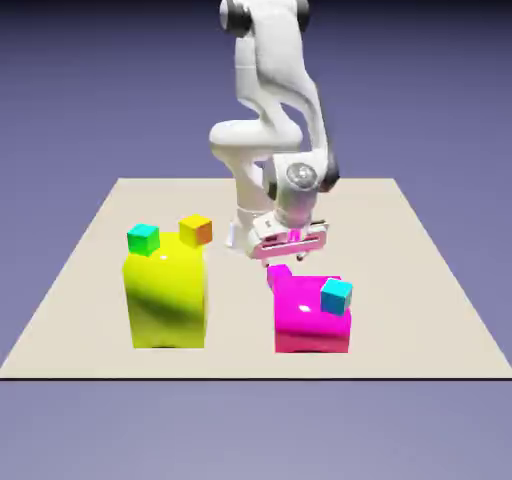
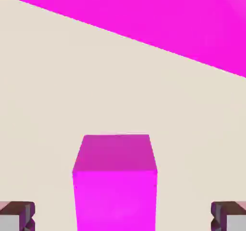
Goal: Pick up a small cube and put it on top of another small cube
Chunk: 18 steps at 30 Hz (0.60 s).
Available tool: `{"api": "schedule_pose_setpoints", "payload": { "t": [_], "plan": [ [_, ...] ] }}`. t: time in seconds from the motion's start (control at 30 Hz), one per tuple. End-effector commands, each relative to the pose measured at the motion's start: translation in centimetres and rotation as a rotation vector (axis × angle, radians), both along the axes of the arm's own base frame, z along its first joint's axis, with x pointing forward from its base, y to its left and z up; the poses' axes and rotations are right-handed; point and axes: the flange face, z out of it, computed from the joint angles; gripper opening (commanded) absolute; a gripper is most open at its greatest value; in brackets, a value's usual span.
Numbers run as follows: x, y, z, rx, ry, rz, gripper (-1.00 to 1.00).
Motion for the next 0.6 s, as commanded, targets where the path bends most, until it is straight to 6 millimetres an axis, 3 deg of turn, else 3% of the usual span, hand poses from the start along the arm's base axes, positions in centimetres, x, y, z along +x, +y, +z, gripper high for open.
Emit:
{"api": "schedule_pose_setpoints", "payload": {
  "t": [0.0,0.2,0.23,0.27,0.53,0.57],
  "plan": [
    [-0.1,-0.1,-0.9,-0.001,0.0,0.0,0.0],
    [-1.7,-0.5,-5.8,0.001,0.001,0.0,0.0],
    [-1.7,-0.5,-5.8,0.001,0.001,0.0,-1.0],
    [-1.7,-0.5,-5.8,0.001,0.001,0.0,-1.0],
    [0.1,0.1,0.9,0.001,0.001,0.0,-1.0],
    [0.1,0.1,0.9,0.001,0.001,0.0,-1.0]
  ]
}}
